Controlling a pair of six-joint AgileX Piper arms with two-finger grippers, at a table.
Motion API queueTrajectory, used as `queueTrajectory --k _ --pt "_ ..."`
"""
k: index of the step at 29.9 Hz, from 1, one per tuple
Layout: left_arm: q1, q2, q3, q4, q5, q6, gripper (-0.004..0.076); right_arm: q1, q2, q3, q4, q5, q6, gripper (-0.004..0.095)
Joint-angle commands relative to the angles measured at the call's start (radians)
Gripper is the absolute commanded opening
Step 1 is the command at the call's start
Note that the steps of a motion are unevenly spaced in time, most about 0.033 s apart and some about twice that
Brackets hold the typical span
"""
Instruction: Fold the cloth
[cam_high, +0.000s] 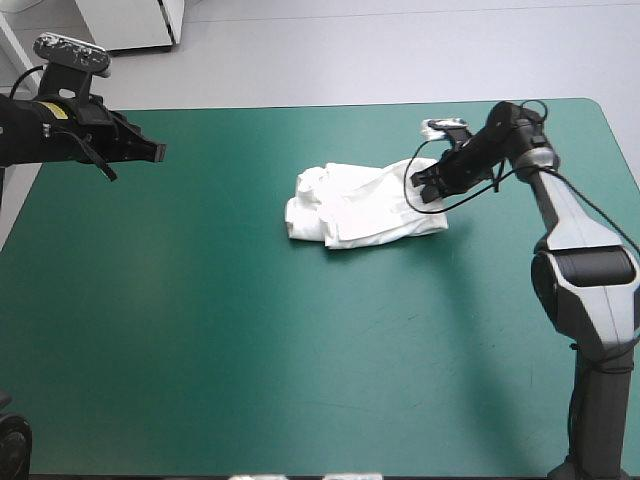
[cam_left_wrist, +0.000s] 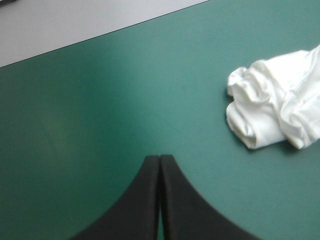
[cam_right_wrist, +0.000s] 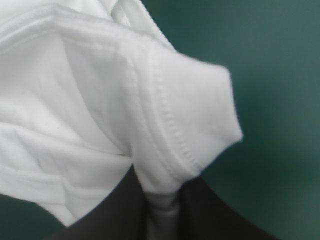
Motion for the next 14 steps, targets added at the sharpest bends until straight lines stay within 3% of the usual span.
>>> queueTrajectory --k 1,14 --pt "0.001 -0.013 -0.023 -0.024 -0.052 -0.004 -0.0009 -0.099 -0.122 0.004 -0.002 0.02 0.008 -0.0013" --pt "0.001 0.021 -0.023 -0.028 -0.059 -0.004 -0.0009 -0.439 -0.348 0.3 -0.056 0.011 -0.017 -0.0013"
